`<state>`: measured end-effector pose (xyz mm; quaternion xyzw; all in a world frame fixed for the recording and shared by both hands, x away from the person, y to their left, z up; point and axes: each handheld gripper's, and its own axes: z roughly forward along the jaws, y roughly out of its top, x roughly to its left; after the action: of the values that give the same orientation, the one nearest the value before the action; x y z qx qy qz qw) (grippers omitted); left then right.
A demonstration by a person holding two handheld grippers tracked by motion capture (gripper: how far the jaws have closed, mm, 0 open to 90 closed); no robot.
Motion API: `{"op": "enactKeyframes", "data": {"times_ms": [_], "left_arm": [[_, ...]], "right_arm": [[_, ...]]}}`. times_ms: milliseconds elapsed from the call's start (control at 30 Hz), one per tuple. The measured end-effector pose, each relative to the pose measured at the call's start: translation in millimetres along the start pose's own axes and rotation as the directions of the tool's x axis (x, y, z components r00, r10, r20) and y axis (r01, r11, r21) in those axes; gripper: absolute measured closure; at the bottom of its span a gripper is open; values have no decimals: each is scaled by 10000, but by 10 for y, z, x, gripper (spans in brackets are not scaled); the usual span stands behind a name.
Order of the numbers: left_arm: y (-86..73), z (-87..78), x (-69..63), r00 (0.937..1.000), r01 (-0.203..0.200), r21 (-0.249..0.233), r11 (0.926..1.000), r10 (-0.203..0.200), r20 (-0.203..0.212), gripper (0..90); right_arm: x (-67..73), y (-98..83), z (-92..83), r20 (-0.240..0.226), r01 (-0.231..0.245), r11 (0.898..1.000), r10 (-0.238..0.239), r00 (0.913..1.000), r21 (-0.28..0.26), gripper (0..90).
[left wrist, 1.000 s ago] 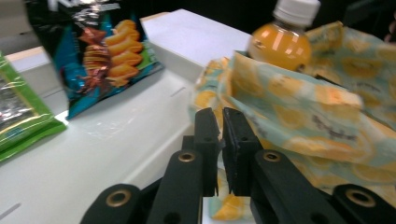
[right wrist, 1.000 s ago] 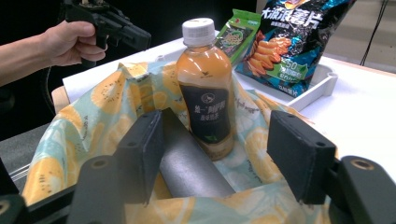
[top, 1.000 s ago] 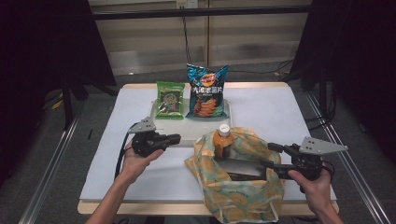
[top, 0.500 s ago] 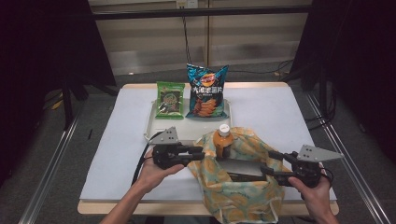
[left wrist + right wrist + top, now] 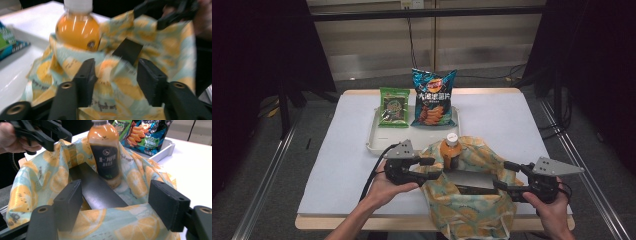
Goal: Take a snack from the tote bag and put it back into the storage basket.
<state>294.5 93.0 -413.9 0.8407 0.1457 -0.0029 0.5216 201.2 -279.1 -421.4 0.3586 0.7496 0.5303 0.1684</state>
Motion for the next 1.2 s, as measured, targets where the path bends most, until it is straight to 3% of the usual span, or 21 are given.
{"op": "enactKeyframes", "data": {"times_ms": [67, 100, 133, 267, 467, 567, 633, 700, 733, 767, 800, 867, 933, 1000, 1067, 1200], "left_arm": [[-59, 40, 32, 9999, 119, 316, 9994, -121, 60, 716], [-76, 54, 37, 9997, 136, 504, 9986, -147, 218, 858], [-92, 78, 30, 9999, 2, 797, 9968, -14, 159, 890], [-119, 72, 65, 9998, 175, 1167, 9930, -178, 12, 900], [-273, -91, 66, 9987, 320, 1762, 9838, -243, -452, 900], [-396, -183, 47, 9979, 353, 2124, 9765, -230, -601, 900], [-467, -200, 41, 9973, 522, 2132, 9756, -400, -609, 900], [-535, -180, 32, 9976, 534, 2224, 9735, -420, -558, 900], [-548, -178, 26, 9972, 448, 2596, 9647, -276, -696, 900], [-574, -154, 26, 9964, 435, 2528, 9665, -235, -815, 900], [-583, -151, 35, 9965, 474, 2694, 9619, -269, -793, 900], [-621, -131, 65, 9952, 452, 2834, 9580, -186, -956, 900], [-658, -100, 108, 9945, 657, 2784, 9582, -400, -973, 900], [-687, -70, 131, 9939, 707, 2967, 9523, -418, -1024, 900], [-713, -39, 134, 9939, 688, 3006, 9513, -393, -1033, 900], [-682, -72, 114, 9957, 676, 2691, 9607, -480, -790, 897]], "right_arm": [[4, -11, 3, -54, 6, 9999, -5, 10000, 108, 269], [3, -16, 6, -38, 2, 9999, -2, 10000, 128, 266], [1, -18, 8, -69, 26, 9999, -24, 10000, 148, 266], [1, -31, 25, -94, 11, 9995, -8, 10000, 308, 266], [45, -11, 37, 27, 57, 9987, -58, 10000, 514, 268], [86, -38, 53, 58, 318, 9937, -326, 9995, 1071, 273], [106, -93, 45, 77, 332, 9913, -344, 9994, 1277, 275], [110, -159, 28, 77, 221, 9926, -232, 9997, 1197, 275], [106, -193, 16, 62, 167, 9925, -176, 9998, 1214, 274], [104, -219, 8, 91, 134, 9921, -146, 9999, 1245, 274], [100, -235, -8, 74, 128, 9917, -139, 9999, 1281, 274], [94, -257, -36, 145, -48, 9928, 31, 9999, 1195, 274], [103, -272, -23, 124, -17, 9917, 1, 9999, 1286, 274], [117, -289, 18, 31, 36, 9893, -41, 10000, 1460, 275], [118, -292, 55, 8, 97, 9873, -100, 10000, 1587, 275], [117, -298, 92, -62, 133, 9842, -124, 9999, 1765, 280]]}}
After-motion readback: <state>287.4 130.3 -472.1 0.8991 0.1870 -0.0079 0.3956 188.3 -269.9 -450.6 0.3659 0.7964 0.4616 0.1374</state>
